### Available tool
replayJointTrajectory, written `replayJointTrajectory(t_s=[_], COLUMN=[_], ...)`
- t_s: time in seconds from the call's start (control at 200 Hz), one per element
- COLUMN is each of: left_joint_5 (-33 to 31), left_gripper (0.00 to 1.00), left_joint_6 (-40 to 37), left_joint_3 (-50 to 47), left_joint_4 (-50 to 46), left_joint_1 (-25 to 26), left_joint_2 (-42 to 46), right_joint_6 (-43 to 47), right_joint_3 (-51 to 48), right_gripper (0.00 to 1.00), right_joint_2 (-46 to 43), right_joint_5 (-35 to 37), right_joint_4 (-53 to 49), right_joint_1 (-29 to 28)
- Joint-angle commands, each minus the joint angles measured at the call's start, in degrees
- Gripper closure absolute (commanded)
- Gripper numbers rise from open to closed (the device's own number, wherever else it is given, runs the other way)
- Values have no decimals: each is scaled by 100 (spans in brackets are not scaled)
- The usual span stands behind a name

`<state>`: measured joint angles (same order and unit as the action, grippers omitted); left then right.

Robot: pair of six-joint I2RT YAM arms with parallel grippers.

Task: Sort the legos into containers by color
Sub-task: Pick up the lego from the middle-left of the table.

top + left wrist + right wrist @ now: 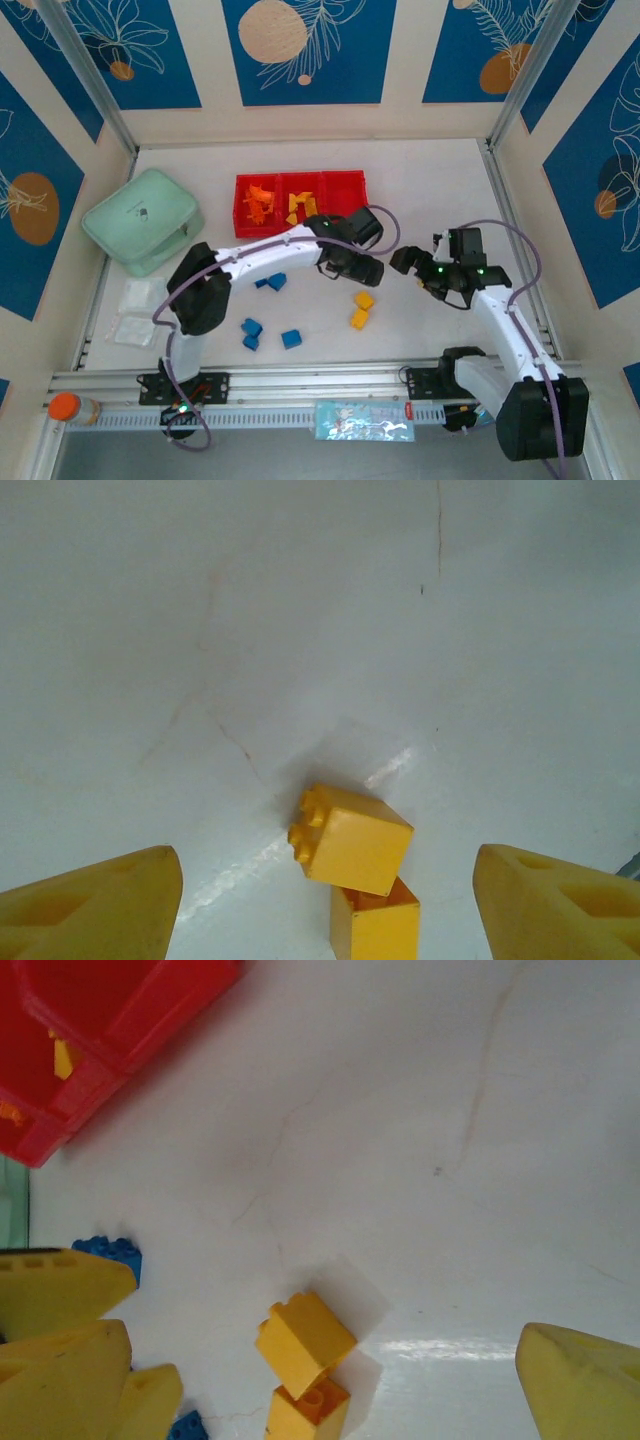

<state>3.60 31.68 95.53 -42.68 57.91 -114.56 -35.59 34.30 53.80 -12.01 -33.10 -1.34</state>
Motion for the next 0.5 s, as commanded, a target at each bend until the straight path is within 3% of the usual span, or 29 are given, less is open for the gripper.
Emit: replayJointTrajectory(t_s=[0.0, 0.49], left_joint_5=[307, 403], left_gripper=[22, 17], left_joint_6=[75, -483], left_joint_3=[192, 715], left_joint_4=[-113, -695], left_joint_1=[121, 455], left_joint_2=[-241, -1185], right_joint_6=[62, 246], right_joint_3=[-133, -288], right_gripper=[1, 1], right_joint_2=[-72, -19], right_joint_5=[-258, -644], right_joint_4=[-130, 37], right_joint_1=[326, 889])
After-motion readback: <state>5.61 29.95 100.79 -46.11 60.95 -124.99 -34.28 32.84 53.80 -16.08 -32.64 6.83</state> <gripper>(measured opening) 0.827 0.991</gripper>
